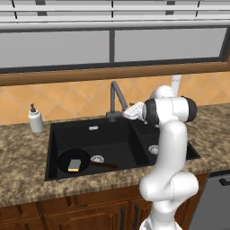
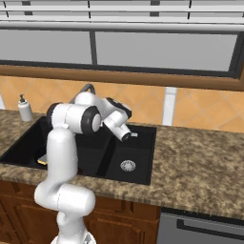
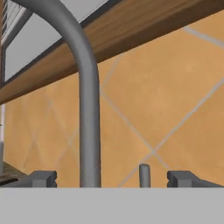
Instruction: Pick the pan and sponge and place them into the sink. Then turn on the water.
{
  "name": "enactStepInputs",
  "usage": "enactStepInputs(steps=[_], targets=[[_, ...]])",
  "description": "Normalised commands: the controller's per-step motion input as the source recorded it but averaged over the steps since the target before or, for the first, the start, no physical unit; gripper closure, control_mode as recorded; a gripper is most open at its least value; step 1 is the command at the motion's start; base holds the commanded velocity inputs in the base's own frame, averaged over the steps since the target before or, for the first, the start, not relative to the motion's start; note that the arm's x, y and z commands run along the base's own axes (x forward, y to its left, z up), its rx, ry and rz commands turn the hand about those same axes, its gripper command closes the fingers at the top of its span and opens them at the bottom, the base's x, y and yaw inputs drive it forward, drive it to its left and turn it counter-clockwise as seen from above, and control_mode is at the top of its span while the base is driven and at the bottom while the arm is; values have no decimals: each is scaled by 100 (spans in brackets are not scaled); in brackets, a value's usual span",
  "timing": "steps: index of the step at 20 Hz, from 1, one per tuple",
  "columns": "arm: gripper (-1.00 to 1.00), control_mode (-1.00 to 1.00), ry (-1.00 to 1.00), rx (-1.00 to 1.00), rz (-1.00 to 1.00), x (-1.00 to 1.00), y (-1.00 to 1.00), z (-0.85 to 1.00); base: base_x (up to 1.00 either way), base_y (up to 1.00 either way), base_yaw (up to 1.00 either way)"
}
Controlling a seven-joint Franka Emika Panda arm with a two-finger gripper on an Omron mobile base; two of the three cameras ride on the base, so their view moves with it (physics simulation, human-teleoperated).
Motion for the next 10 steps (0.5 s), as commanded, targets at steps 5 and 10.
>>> enactStepInputs(steps=[5, 10], targets=[[-100, -100, 0, 4, 2, 39, 0, -1, 0, 0, 0], [-100, -100, 0, 5, 0, 40, 0, -4, 0, 0, 0]])
